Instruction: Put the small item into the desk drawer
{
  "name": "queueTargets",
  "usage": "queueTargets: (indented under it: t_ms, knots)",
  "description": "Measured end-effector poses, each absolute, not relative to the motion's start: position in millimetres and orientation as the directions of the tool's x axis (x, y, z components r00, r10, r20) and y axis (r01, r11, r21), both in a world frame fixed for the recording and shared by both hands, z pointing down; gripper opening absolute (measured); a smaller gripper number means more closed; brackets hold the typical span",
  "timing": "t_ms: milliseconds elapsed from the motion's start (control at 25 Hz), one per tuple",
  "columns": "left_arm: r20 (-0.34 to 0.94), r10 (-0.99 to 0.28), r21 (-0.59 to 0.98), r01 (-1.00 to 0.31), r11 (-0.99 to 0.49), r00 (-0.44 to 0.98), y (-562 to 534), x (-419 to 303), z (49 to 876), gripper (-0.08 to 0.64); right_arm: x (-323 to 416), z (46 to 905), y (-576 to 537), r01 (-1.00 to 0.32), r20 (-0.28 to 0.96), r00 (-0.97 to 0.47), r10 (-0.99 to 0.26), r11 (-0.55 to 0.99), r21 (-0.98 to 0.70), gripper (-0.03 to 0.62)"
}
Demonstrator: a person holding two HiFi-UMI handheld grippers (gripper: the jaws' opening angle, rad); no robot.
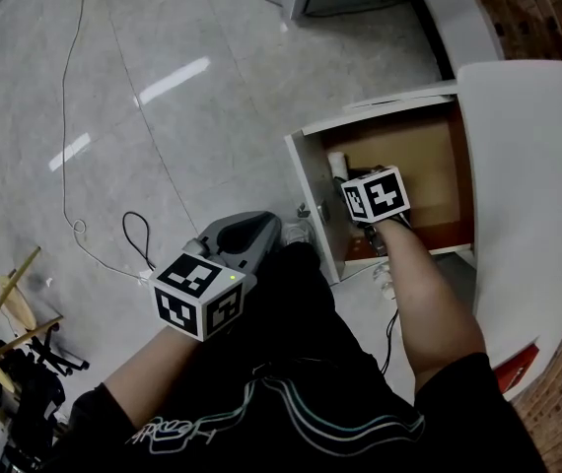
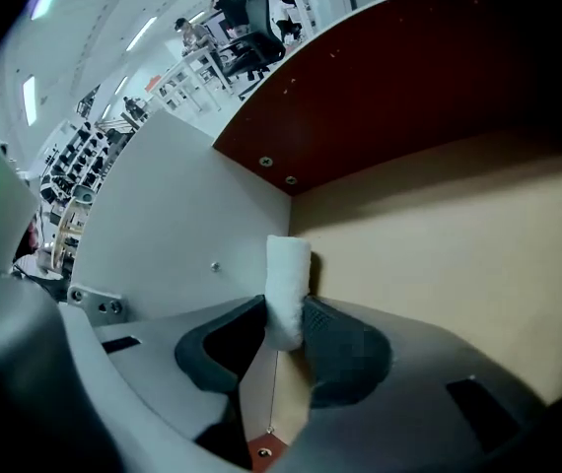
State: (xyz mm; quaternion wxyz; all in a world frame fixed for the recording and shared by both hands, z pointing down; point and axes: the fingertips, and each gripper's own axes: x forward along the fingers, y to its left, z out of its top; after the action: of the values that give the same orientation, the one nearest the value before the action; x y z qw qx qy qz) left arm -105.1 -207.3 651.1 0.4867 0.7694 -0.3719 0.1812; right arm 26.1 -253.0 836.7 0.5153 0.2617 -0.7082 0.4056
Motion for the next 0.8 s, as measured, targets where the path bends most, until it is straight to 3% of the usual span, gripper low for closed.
queueTargets:
  t_ms: [440, 800]
  knots:
    - [0.622, -0.362, 0.629, -0.718, -0.297, 0.694, -208, -110, 648, 0.028, 25, 828, -251, -0.816, 0.929, -0.369, 0.025, 0.470, -0.336, 0.201]
    - [0.561, -0.319, 0.666, -0.645, -0.375, 0.764, -201, -113, 598, 0.029, 21, 743, -261, -0.859, 0.876, -0.448, -0.181, 0.359, -0.365, 0.215]
